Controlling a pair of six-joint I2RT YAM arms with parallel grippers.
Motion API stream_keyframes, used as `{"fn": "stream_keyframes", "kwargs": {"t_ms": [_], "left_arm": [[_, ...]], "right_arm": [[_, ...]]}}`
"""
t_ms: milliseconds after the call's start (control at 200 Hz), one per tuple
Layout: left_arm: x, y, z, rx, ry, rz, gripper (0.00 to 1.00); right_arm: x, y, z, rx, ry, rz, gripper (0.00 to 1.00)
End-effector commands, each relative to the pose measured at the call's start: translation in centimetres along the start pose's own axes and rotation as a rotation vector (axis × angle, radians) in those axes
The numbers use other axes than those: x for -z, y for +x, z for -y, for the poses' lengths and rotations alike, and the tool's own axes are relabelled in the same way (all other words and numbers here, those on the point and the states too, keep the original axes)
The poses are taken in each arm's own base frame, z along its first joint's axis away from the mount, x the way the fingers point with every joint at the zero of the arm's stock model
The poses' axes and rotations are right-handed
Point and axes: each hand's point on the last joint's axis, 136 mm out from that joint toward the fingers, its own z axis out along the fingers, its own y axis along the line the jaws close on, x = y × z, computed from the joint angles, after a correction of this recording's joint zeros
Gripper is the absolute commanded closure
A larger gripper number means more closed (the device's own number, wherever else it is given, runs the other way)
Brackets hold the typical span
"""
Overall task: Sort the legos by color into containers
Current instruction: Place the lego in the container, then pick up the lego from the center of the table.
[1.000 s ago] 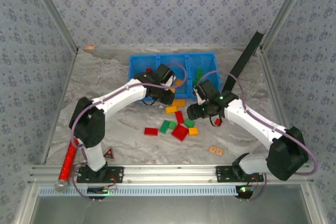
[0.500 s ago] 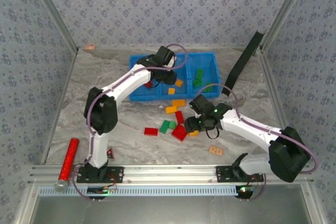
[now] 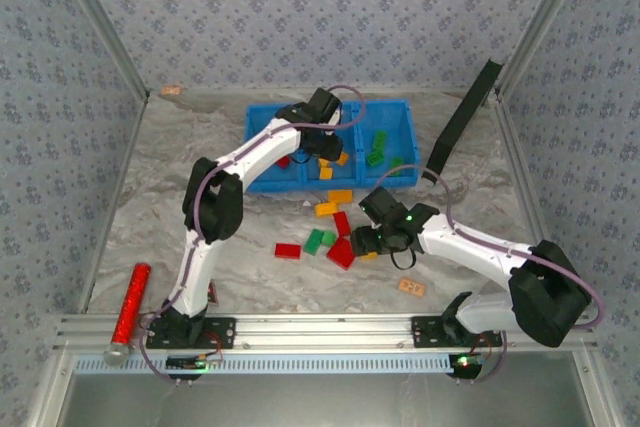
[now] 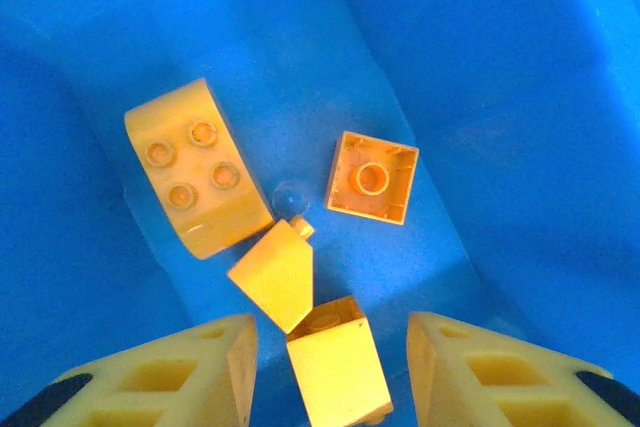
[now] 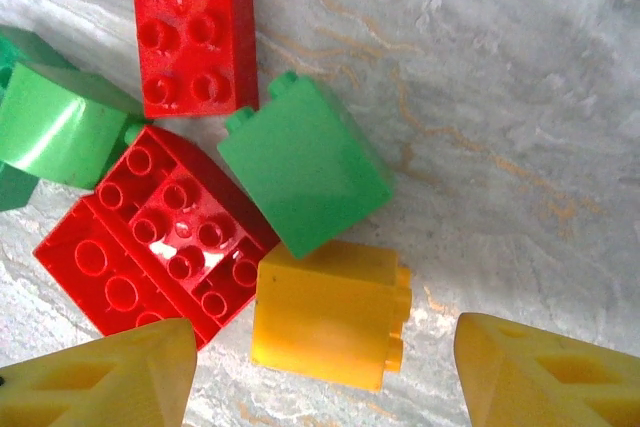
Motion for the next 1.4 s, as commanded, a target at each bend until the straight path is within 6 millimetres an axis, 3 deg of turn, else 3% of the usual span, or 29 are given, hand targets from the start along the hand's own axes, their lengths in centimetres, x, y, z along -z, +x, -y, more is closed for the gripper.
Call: {"fn": "stream_keyframes", "kwargs": {"t_ms": [0,220,485,695,860,1089,1394], "left_arm": [[0.2,0.3,-0.3,0.0,-0.001,-0.025,0.56],[2.9,-0.4,0.5,-0.008,0.037,0.01,0.53],[9.4,-1.0,2.4,-0.033,0.105,0.091,0.52],[10.9,2.4,2.4,-0.033,0.109,0.04,0.51],[11.7,7.1,1.9,-0.013,0.098,-0.049,0.5],[12.7,14.4,-0.4,0.079,0.047,-0.169,0.48],[13.0,20.6,-1.1,0.269,0.031,-0.223,0.47]], "right_arm": [[0.1,-2.2,-0.1,0.033,0.02,0.064,0.29],[-1.4,-3.1,0.0,0.114,0.058,0.04,0.3],[-3.0,-3.2,0.6,0.144,0.076,0.011,0.37],[-3.6,-3.4,0.6,0.176,0.074,0.002,0.42],[-4.1,-3.5,0.6,0.2,0.07,-0.013,0.49],[-4.7,-3.7,0.8,0.209,0.072,-0.023,0.6],[-3.9,-4.8,1.0,0.209,0.077,-0.017,0.7]]}}
